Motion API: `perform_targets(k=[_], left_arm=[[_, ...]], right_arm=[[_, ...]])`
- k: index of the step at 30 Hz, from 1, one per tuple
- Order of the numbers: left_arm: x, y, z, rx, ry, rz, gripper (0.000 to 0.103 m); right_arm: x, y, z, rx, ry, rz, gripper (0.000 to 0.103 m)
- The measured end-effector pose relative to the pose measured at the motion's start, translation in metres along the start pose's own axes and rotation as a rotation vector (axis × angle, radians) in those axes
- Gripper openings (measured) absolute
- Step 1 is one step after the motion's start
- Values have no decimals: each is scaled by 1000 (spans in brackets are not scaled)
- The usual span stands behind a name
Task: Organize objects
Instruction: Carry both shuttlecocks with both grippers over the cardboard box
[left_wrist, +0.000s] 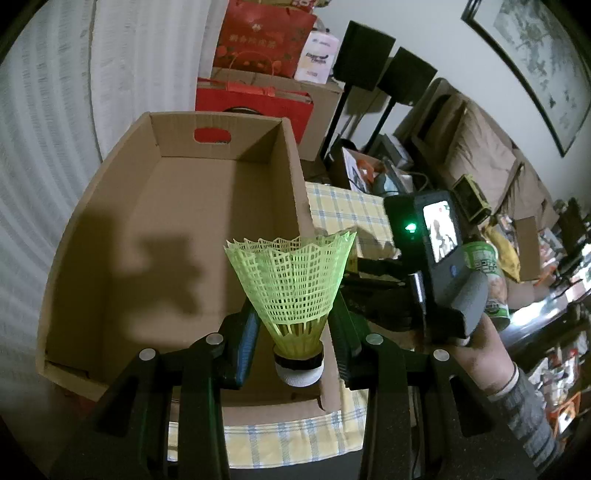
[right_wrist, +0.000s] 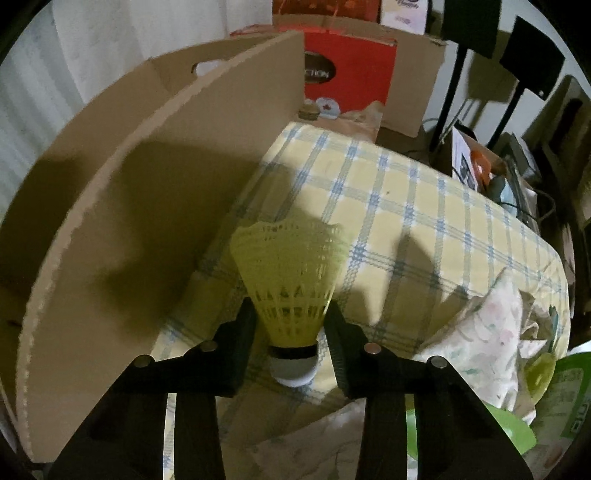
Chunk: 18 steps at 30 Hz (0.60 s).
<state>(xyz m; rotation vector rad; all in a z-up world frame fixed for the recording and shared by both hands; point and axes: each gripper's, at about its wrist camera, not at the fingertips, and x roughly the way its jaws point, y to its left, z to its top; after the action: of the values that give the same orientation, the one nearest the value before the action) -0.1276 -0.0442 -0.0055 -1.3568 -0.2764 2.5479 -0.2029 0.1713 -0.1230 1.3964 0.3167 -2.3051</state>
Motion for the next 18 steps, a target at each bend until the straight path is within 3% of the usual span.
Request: perform_targets(k=[18], left_arm=[[-15, -18, -5, 41, -95, 103, 33]], right_arm=[[-119, 11, -17, 118, -254, -73, 35]])
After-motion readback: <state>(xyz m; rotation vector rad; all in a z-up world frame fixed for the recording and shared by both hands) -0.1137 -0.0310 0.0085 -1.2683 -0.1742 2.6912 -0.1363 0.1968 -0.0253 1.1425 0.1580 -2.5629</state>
